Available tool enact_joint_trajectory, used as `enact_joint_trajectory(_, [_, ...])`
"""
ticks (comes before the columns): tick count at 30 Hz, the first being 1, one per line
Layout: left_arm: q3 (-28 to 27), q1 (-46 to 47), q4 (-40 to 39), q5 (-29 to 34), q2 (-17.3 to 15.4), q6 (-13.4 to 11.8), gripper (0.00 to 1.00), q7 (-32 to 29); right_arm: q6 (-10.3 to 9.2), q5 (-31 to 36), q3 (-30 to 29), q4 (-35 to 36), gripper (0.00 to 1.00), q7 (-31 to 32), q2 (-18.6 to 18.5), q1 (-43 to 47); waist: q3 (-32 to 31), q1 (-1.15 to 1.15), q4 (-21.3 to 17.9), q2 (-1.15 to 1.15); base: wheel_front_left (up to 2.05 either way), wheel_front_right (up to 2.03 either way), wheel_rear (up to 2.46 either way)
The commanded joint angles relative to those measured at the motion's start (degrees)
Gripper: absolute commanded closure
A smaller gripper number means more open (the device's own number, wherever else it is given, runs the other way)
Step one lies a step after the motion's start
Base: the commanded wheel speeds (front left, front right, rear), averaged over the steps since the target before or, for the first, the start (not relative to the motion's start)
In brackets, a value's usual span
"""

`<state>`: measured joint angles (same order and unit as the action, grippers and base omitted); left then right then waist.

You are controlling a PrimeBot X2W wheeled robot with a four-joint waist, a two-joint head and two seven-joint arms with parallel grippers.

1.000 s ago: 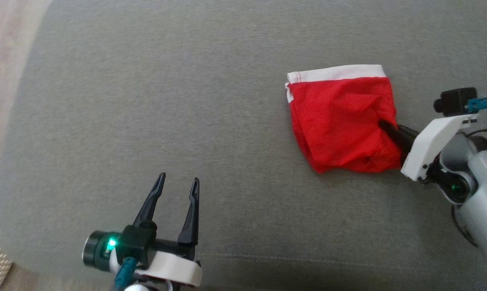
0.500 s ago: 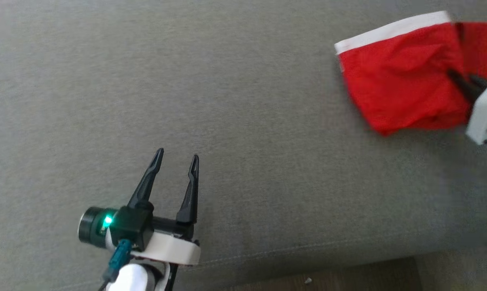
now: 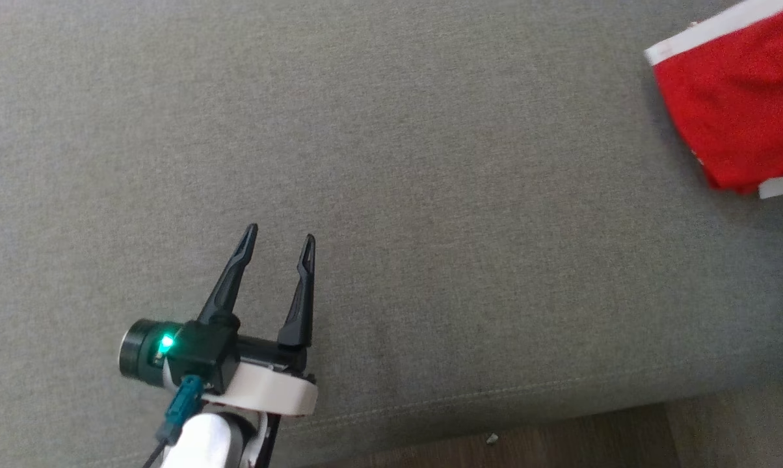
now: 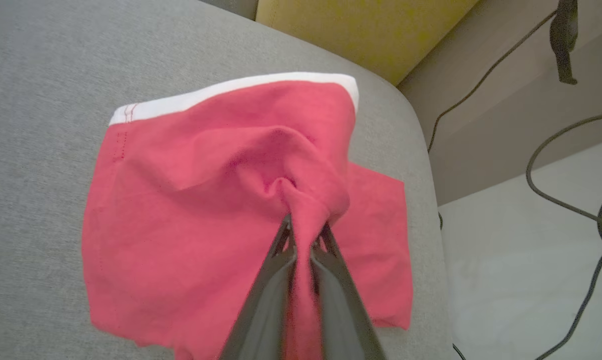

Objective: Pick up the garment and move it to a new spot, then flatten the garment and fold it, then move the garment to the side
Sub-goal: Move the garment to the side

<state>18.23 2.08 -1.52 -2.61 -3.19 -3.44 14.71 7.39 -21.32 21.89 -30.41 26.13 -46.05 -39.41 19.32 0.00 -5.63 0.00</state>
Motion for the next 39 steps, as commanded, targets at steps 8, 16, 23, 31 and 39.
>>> enact_joint_trajectory(8, [-2.8,2.0,-1.9,-0.2,0.2,1.0,0.00,0.3,0.10,15.1,-13.0,7.1,0.00,2.1,-0.6,6.1,1.1,0.00,0.6,0.00,0.00,0.00,0.00])
enact_joint_trajectory(16, [-3.6,1.9,-1.5,-0.3,0.3,1.3,0.00,0.3,0.10,27.8,-22.3,13.9,0.00,1.3,9.0,11.4,0.1,0.00,0.0,0.00,0.00,0.00,0.00])
enact_joint_trajectory(23, [-5.7,1.1,-1.3,-1.0,0.3,0.2,0.00,0.3,0.10,19.0,-16.5,21.6,0.00,-8.3,22.3,18.3,-3.9,0.00,0.1,0.00,0.00,0.00,0.00])
enact_joint_trajectory(31, [-8.1,-3.0,-2.1,-7.6,0.3,-1.7,0.00,0.3,0.10,13.2,-11.2,16.8,0.00,-29.6,34.2,24.7,-11.7,0.00,2.5,0.00,0.00,0.00,0.00])
enact_joint_trajectory(39, [-8.5,-10.1,-2.0,-5.7,0.3,-3.1,0.00,0.3,0.10,19.2,-13.9,11.3,0.00,-41.0,40.6,32.3,-18.7,0.00,4.8,0.00,0.00,0.00,0.00])
